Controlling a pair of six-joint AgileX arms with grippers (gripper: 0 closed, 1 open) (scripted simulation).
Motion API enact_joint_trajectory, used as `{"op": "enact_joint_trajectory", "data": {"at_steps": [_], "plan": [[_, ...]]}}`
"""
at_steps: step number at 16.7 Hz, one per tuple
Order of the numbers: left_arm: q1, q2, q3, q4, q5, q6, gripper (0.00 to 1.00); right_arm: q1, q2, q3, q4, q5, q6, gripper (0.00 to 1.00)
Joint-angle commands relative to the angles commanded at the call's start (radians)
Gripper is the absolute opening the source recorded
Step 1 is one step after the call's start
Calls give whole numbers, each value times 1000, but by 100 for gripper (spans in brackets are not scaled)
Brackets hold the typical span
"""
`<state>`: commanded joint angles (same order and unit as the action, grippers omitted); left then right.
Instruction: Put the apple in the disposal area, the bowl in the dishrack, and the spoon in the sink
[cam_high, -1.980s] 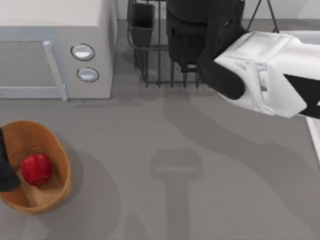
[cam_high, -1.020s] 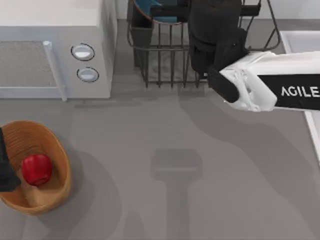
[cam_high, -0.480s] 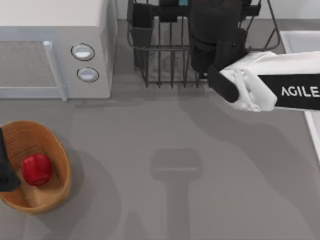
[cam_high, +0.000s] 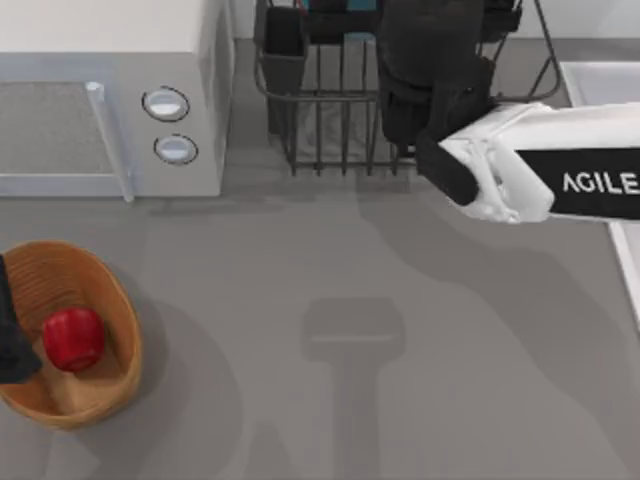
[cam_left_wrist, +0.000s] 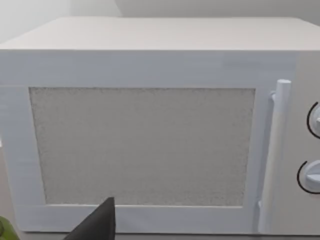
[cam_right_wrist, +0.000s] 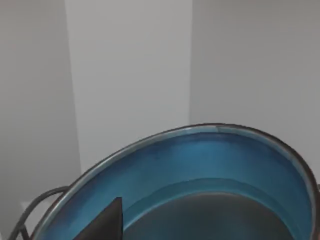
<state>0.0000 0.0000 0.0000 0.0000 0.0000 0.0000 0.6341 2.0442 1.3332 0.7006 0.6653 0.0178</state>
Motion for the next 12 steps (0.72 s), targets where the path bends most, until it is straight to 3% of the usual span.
{"op": "enact_joint_trajectory", "data": {"at_steps": [6, 12], "plan": [[0, 0, 0, 0, 0, 0, 100, -51, -158, -112, -59, -59, -2, 100], [0, 0, 0, 0, 0, 0, 100, -203, -692, -439, -231, -225, -8, 100]]}}
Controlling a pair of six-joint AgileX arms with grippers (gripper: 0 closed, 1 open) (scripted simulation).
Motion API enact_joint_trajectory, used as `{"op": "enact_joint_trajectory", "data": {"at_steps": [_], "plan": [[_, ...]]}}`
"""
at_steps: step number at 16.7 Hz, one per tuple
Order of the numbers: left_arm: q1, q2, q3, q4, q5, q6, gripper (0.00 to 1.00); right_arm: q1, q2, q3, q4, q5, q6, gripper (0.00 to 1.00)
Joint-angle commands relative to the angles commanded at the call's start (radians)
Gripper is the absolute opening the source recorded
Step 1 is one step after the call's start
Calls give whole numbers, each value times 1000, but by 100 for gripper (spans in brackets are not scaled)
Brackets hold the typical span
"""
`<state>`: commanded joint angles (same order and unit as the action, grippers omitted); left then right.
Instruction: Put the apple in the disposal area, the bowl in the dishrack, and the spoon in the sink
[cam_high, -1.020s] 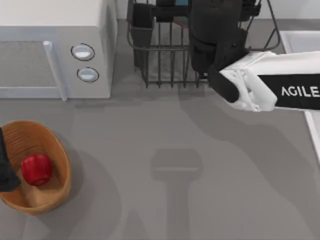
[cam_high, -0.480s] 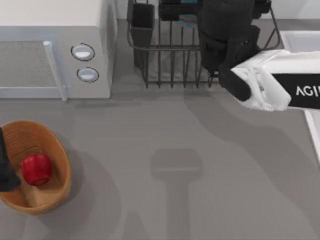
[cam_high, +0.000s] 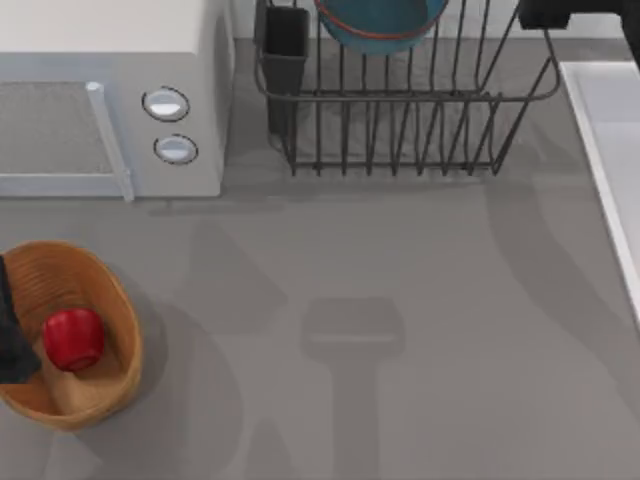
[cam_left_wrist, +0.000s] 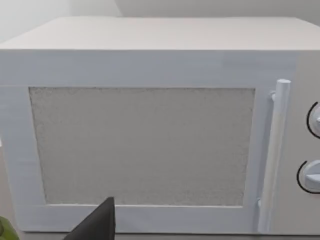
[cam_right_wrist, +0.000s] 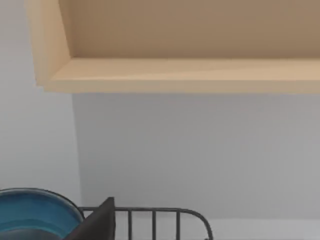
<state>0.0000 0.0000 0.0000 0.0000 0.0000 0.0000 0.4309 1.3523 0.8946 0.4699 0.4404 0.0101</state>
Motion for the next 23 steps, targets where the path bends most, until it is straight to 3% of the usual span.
{"op": "enact_joint_trajectory", "data": {"at_steps": [7, 11, 16, 23], "plan": [[0, 0, 0, 0, 0, 0, 100, -234, -849, -492, -256, -242, -6, 100], [0, 0, 0, 0, 0, 0, 100, -352, -1176, -737, -385, -361, -9, 100], [0, 0, 0, 0, 0, 0, 100, -429, -1349, -892, -468, -439, -10, 100], [0, 0, 0, 0, 0, 0, 100, -435, -1335, -881, -481, -439, -6, 100]]}}
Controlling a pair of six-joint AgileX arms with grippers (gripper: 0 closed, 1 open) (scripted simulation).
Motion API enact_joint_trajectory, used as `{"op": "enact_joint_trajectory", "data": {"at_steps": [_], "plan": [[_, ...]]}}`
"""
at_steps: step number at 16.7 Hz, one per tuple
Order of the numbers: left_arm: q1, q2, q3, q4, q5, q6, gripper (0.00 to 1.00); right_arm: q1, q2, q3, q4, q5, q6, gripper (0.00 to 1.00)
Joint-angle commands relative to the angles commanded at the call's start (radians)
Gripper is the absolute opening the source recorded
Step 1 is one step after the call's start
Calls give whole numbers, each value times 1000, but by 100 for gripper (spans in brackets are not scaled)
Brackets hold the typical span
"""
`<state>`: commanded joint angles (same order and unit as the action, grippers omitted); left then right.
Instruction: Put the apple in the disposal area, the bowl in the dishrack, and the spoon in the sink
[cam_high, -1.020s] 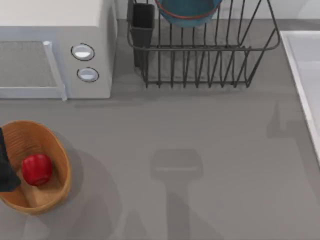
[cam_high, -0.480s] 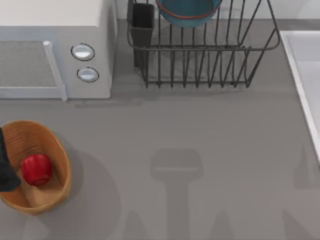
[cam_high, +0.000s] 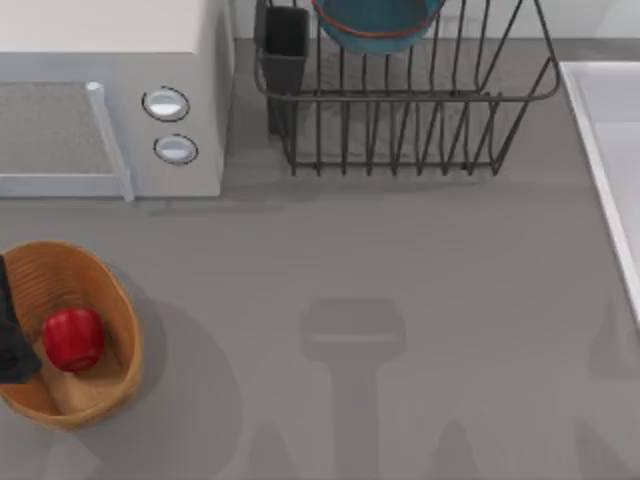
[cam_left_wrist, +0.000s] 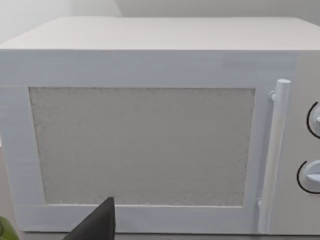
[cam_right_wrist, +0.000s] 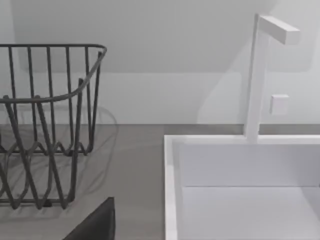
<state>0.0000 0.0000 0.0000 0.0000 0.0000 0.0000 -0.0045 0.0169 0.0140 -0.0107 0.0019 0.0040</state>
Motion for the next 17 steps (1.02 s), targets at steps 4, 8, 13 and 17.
{"op": "enact_joint_trajectory", "data": {"at_steps": [4, 8, 13, 17], "plan": [[0, 0, 0, 0, 0, 0, 100, -71, 150, 124, -140, 1, 36, 100], [0, 0, 0, 0, 0, 0, 100, -169, 448, 312, -370, 1, 87, 100], [0, 0, 0, 0, 0, 0, 100, -287, 903, 550, -684, -1, 148, 100], [0, 0, 0, 0, 0, 0, 100, -377, 1192, 717, -898, 0, 195, 100]]}}
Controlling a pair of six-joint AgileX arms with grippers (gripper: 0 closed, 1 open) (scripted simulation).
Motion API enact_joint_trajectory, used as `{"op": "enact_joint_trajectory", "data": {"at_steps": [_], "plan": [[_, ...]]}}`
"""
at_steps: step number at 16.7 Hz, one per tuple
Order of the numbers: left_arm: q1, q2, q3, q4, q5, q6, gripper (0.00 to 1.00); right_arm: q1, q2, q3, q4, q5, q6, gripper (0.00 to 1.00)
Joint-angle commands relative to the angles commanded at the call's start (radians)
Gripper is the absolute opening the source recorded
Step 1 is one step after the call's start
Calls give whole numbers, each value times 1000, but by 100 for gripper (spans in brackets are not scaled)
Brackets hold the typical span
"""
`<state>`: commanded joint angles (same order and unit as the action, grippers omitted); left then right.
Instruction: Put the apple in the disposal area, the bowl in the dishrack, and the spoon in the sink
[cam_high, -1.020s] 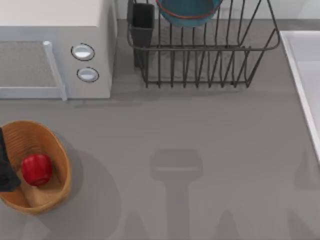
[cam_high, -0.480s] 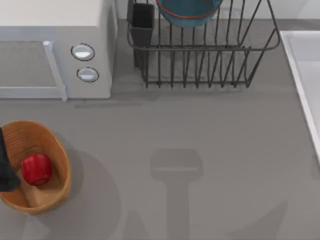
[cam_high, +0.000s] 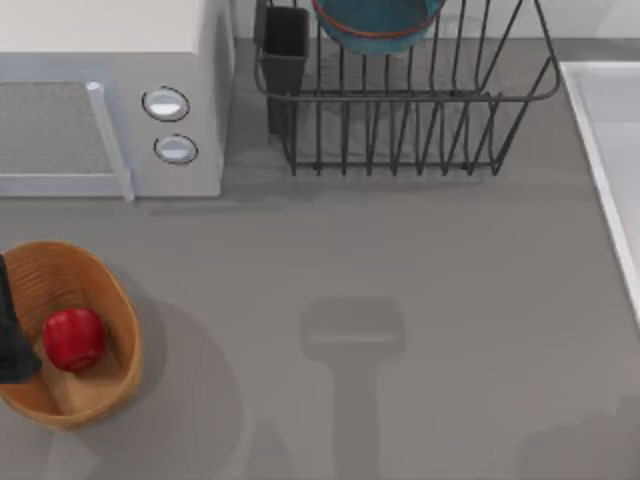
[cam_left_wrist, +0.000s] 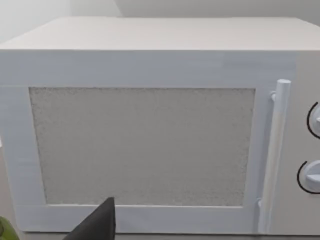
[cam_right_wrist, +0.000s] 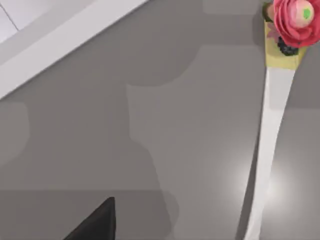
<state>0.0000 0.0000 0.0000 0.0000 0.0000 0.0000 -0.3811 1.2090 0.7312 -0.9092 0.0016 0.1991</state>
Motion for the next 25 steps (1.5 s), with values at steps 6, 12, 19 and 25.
{"op": "enact_joint_trajectory", "data": {"at_steps": [6, 12, 19, 25], "plan": [[0, 0, 0, 0, 0, 0, 100, -73, 160, 131, -150, 2, 38, 100], [0, 0, 0, 0, 0, 0, 100, -70, 164, 118, -134, 2, 38, 100], [0, 0, 0, 0, 0, 0, 100, -71, 303, -34, 166, 1, 42, 100], [0, 0, 0, 0, 0, 0, 100, -71, 385, -124, 330, 1, 44, 100]]}}
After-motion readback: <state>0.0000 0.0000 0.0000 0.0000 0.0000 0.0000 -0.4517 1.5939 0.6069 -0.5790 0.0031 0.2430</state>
